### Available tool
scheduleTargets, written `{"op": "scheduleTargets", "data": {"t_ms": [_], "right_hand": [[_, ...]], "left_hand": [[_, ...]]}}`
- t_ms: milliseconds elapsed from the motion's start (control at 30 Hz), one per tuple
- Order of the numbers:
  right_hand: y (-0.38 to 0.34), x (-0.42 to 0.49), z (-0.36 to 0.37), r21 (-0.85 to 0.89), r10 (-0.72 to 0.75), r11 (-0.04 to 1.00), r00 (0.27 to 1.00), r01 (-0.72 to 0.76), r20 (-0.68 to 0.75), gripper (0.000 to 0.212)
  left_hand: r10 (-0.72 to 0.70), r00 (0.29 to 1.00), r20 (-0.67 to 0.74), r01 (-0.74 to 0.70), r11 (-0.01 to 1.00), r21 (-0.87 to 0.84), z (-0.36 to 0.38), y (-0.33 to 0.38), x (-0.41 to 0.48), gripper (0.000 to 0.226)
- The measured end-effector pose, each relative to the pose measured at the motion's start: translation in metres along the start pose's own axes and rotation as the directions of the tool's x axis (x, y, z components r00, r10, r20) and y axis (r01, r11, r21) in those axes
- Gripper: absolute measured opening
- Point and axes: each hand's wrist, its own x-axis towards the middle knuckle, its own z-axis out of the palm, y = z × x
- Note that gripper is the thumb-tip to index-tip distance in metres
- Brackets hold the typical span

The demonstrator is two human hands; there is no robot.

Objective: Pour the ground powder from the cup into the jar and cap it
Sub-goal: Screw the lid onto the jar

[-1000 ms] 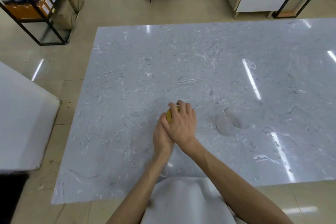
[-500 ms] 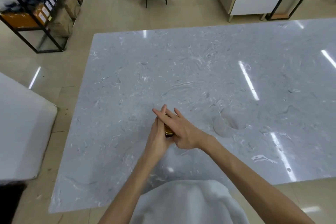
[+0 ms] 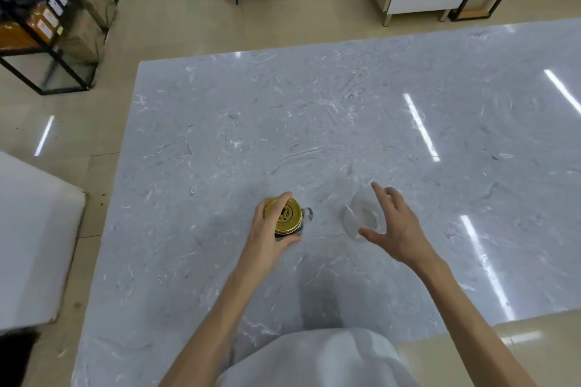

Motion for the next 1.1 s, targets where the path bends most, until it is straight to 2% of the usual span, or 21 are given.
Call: {"op": "scheduleTargets", "data": {"t_ms": [233, 567, 700, 833, 900, 1000, 1100], "right_hand": [[-0.011, 0.136, -0.015, -0.096, -0.202, 0.973, 0.975, 0.21, 0.088, 0.101], [-0.022, 0.304, -0.036, -0.166, -0.186, 0.966, 0.978, 0.2, 0.096, 0.107], [-0.021, 0.326, -0.042, -0.187, -0.209, 0.956, 0.972, 0.227, 0.11, 0.109], [-0.024, 0.324, -0.044, -0.215, -0.173, 0.958, 0.98, 0.192, 0.102, 0.111], [-0.03, 0.321, -0.046, -0.315, -0.149, 0.932, 0.982, 0.179, 0.115, 0.112], [-0.039, 0.314, -0.057, -0.532, -0.124, 0.825, 0.979, 0.191, 0.159, 0.119], [-0.045, 0.296, -0.066, -0.576, -0.124, 0.801, 0.987, 0.162, 0.104, 0.125]], "left_hand": [[-0.127, 0.991, -0.038, 0.129, 0.989, 0.076, -0.041, 0.013, 0.116, 0.087], [-0.212, 0.976, -0.055, 0.216, 0.973, 0.081, -0.077, 0.003, 0.267, 0.088], [-0.198, 0.98, -0.037, 0.2, 0.976, 0.089, -0.081, 0.0, 0.29, 0.09], [-0.185, 0.982, -0.044, 0.189, 0.973, 0.134, -0.082, -0.003, 0.292, 0.09], [-0.183, 0.983, -0.022, 0.184, 0.967, 0.174, -0.085, 0.002, 0.29, 0.09], [-0.2, 0.98, 0.015, 0.19, 0.948, 0.256, -0.093, 0.016, 0.285, 0.095], [-0.227, 0.974, 0.024, 0.195, 0.883, 0.428, -0.094, 0.032, 0.27, 0.111]]}}
